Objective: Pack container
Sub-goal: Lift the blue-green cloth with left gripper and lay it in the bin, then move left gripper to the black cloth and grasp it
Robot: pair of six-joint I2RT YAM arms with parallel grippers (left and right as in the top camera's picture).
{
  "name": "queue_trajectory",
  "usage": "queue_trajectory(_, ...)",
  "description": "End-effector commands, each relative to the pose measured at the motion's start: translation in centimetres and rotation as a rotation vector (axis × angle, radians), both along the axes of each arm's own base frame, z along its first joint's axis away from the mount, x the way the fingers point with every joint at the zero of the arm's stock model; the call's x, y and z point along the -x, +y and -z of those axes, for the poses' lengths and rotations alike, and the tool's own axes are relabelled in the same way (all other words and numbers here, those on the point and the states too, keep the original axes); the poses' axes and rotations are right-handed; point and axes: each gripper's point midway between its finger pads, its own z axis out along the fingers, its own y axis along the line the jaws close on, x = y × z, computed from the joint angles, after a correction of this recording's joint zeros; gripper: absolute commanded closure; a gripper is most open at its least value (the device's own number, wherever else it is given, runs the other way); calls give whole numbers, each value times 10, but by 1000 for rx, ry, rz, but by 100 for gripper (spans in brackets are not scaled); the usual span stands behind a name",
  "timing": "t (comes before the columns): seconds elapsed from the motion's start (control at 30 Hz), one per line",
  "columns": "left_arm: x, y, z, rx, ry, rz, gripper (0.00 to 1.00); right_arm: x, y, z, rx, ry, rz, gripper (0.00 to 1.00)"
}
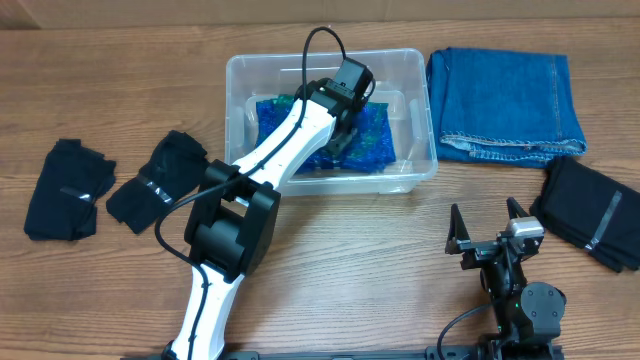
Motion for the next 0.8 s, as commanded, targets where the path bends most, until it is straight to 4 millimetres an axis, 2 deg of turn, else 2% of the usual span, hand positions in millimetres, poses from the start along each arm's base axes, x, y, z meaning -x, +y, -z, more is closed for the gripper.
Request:
queue_trajectory(0.0, -12, 30, -9, -120, -80, -83, 59, 0, -2, -1, -6, -8, 8, 0)
queue_trajectory(0.17, -32, 51, -22, -195, -185, -143, 53, 0, -2, -1, -6, -8, 8, 0)
queue_trajectory(0.27, -48, 48, -40, -167, -238, -146, 35, 0, -2, -1, -6, -8, 8, 0)
queue_trajectory(0.33, -54, 41, -80, -138, -261, -144, 30, 0, -2, -1, -6, -8, 8, 0)
queue_trajectory(0.4, -50, 35, -120, -81, -251, -140, 29, 0, -2, -1, -6, -8, 8, 0)
queue_trajectory(0.43, -43, 37, -147, -43, -250, -181, 29, 0, -2, -1, -6, -8, 8, 0)
queue_trajectory(0.5, -33, 53, -188, -2, -252, -240, 29, 0, -2, -1, -6, -8, 8, 0)
queue_trajectory(0.63, -7, 81, -228, 88, -186, -262, 26, 0, -2, -1, -6, -8, 8, 0)
queue_trajectory(0.7, 9, 104, -240, 72, -159, -293, 24, 0, -2, -1, -6, -8, 8, 0)
queue_trajectory(0.77, 20, 124, -262, 157, -163, -328, 23, 0, -2, -1, -6, -8, 8, 0)
